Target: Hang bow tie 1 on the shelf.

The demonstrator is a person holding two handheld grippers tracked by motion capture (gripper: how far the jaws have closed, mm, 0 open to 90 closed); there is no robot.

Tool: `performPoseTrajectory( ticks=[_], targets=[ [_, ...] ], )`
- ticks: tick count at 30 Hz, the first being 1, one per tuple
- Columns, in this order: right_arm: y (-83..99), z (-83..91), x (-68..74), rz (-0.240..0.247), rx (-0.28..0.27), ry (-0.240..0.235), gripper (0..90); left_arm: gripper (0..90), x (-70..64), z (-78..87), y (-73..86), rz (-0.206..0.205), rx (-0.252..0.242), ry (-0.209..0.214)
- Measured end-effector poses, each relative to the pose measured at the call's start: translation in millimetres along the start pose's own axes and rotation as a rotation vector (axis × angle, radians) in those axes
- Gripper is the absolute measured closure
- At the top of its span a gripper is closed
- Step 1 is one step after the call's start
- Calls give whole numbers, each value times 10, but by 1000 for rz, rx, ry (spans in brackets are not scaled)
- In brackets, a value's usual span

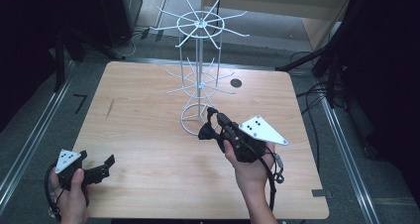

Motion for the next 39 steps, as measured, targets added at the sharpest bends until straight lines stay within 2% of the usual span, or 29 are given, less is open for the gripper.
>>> performPoseTrajectory(
  ticks=[11,22,31,39],
  targets=[
    [-152,-27,-8,15,-13,6,900,0,4,-1,-1,0,2,-4],
    [-125,-156,-106,-27,13,11,900,0,4,-1,-2,2,0,-2],
    [-27,-290,-192,-58,48,9,900,0,4,-1,1,0,4,-4],
    [8,-386,-209,-66,61,8,900,0,5,-1,1,0,3,-5]
  ],
)
Point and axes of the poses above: each handheld gripper's, and its own axes: z roughly backward along the jaws, y roughly out of its underside, x roughly to its left, the point moved 9 cm from there along -z, roughly forward along the jaws, and after that the axes turned 10 degrees about x, right-handed, at the moved point
